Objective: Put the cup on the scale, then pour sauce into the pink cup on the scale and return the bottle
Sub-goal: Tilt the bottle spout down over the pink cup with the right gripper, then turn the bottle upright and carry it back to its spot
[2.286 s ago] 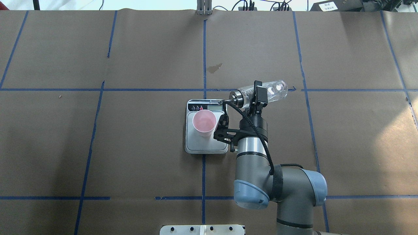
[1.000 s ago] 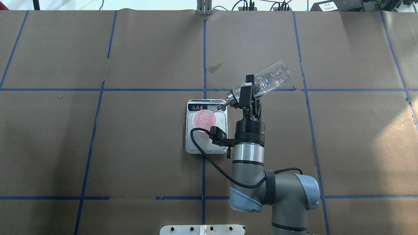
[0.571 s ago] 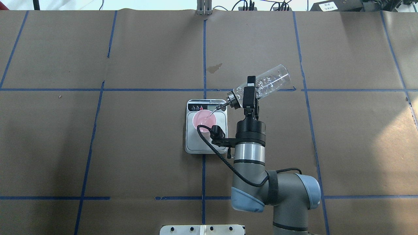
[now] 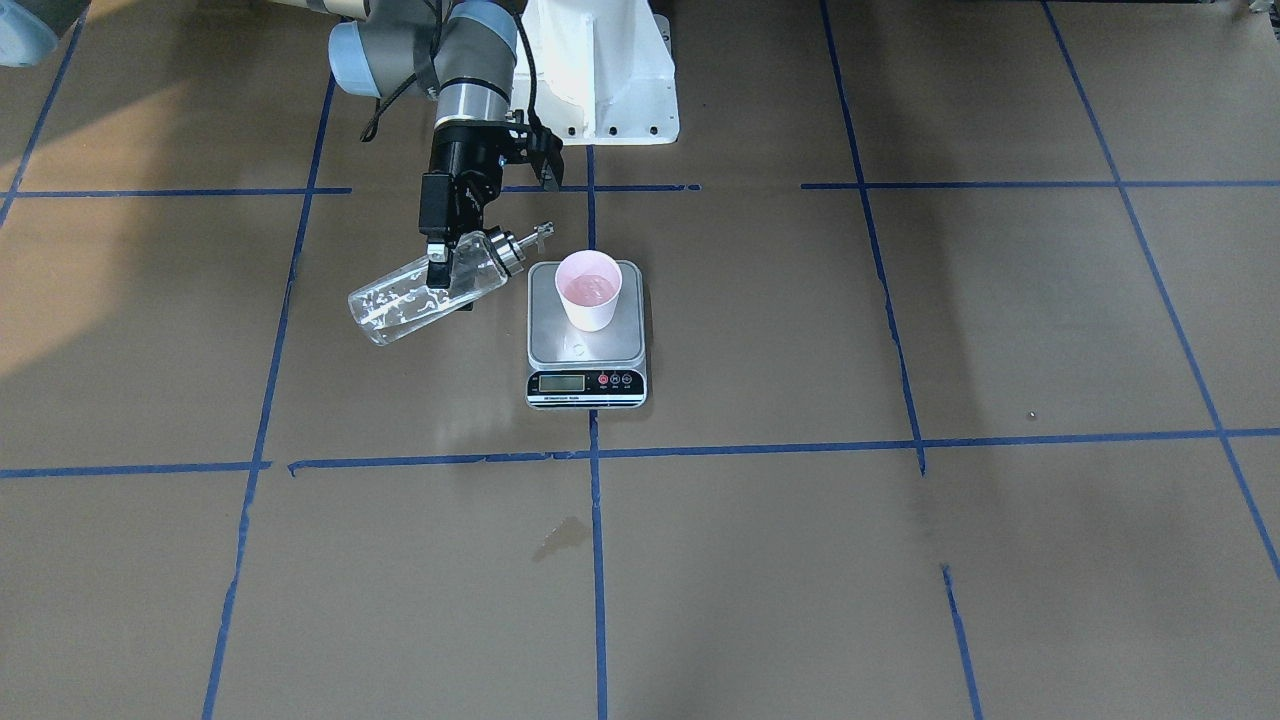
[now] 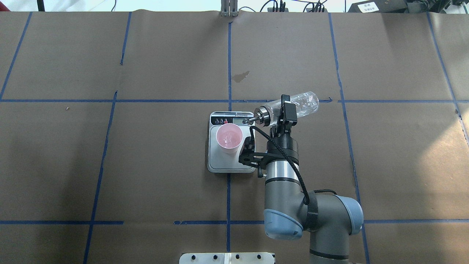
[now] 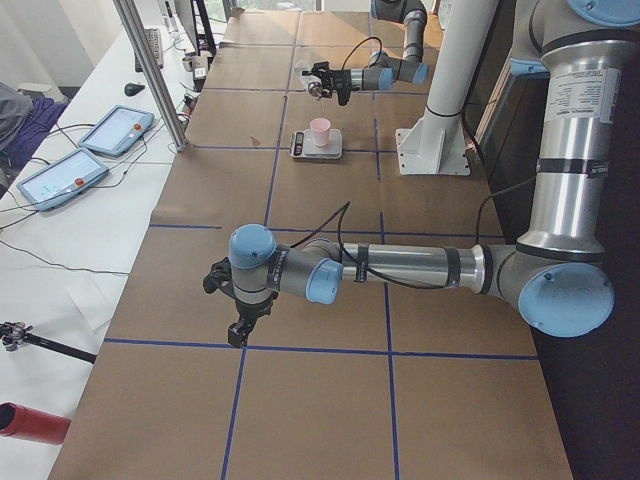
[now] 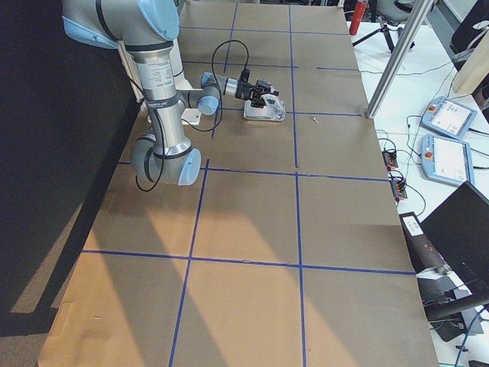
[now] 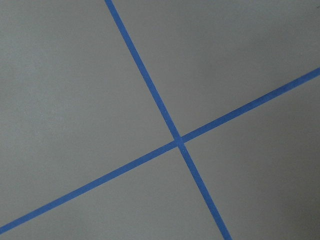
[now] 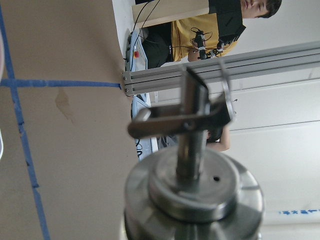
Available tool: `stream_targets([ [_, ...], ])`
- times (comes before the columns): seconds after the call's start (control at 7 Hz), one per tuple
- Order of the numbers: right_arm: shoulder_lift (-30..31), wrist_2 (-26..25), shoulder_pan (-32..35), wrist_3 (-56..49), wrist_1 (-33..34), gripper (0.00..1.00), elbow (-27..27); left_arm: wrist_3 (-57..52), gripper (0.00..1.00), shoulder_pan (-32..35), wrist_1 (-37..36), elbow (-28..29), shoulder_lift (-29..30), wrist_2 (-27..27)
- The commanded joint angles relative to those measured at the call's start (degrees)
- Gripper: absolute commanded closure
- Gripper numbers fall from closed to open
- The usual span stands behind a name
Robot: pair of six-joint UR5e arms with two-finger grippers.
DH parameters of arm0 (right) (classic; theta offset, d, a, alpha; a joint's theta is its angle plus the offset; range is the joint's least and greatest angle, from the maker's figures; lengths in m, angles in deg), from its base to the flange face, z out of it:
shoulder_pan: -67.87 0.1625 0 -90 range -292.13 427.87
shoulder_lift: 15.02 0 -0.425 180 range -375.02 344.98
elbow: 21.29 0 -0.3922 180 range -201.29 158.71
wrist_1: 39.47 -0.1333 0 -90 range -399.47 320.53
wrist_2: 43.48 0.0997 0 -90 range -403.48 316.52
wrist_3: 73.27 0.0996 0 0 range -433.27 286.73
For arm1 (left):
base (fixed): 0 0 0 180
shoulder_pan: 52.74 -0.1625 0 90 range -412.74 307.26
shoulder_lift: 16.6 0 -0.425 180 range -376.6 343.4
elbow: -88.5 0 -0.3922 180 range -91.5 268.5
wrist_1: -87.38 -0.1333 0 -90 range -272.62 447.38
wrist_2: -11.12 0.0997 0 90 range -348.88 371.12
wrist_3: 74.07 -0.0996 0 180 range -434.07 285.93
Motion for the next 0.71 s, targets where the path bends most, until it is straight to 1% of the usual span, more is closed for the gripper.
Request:
stream_targets([
  [0.0, 0.93, 4.21, 0.05, 10.37, -3.22, 1.0, 2.11, 0.0, 0.0, 0.01, -0.04, -0.34, 0.0, -0.01],
  [0.14, 1.99, 7.01, 0.23, 15.0, -8.12, 1.0, 2.99, 0.0, 0.0, 0.01, -0.04, -0.51, 0.0, -0.01],
  [0.43, 5.06, 12.02, 0.84, 28.94, -19.45, 1.0, 3.44, 0.0, 0.0, 0.01, -0.04, -0.87, 0.26, -0.01],
  [0.57, 8.64, 15.01, 2.84, 31.98, -21.16, 1.0, 5.09, 0.0, 0.0, 0.1, -0.04, -0.95, 0.26, -0.01],
])
